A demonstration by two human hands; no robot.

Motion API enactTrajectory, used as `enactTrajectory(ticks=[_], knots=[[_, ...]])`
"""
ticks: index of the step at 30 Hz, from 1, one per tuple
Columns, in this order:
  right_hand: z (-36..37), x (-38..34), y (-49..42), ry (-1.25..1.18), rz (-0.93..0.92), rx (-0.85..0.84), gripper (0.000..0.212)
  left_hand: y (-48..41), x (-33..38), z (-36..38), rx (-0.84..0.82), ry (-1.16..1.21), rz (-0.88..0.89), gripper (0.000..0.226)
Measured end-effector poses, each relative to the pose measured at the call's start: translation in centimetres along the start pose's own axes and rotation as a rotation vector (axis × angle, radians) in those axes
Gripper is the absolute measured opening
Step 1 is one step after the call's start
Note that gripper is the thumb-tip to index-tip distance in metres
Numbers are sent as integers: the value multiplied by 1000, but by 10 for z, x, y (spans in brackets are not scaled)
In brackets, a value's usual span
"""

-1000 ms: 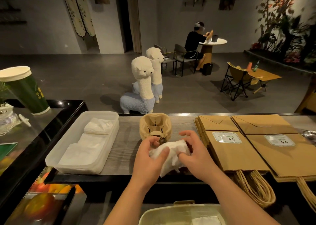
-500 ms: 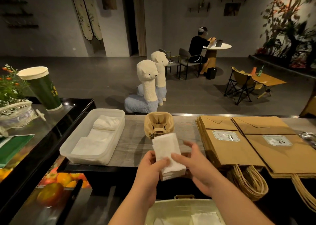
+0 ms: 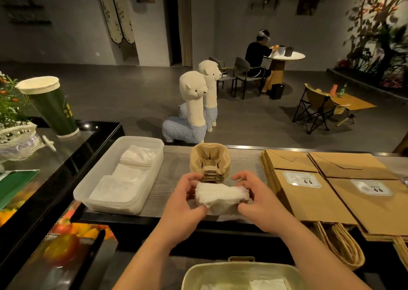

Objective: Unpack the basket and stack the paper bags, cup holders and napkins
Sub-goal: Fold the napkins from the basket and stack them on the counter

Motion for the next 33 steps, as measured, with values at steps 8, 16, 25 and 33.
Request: enactTrajectory(ticks=[8, 16, 25, 33], knots=[[25, 26, -7, -216, 19, 141, 61, -9, -21, 20, -30, 12, -28, 77], [26, 26, -14, -281, 69, 171, 59, -16, -25, 16, -64, 18, -75, 73], [30, -17, -11, 277, -94, -270, 53, -3, -21, -11, -103, 204, -258, 61], [71, -67, 27, 154, -29, -767, 50, 34, -8, -56, -78, 246, -390, 44]])
Point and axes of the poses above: each hand's wrist, its own y-axis away from the middle knuckle, its own z-axis out of the palm, x = y × z, the point moved 10 cm from there along -y, towards the middle knuckle, and after that the axes turned 10 degrees about x, right-handed, at the moved point
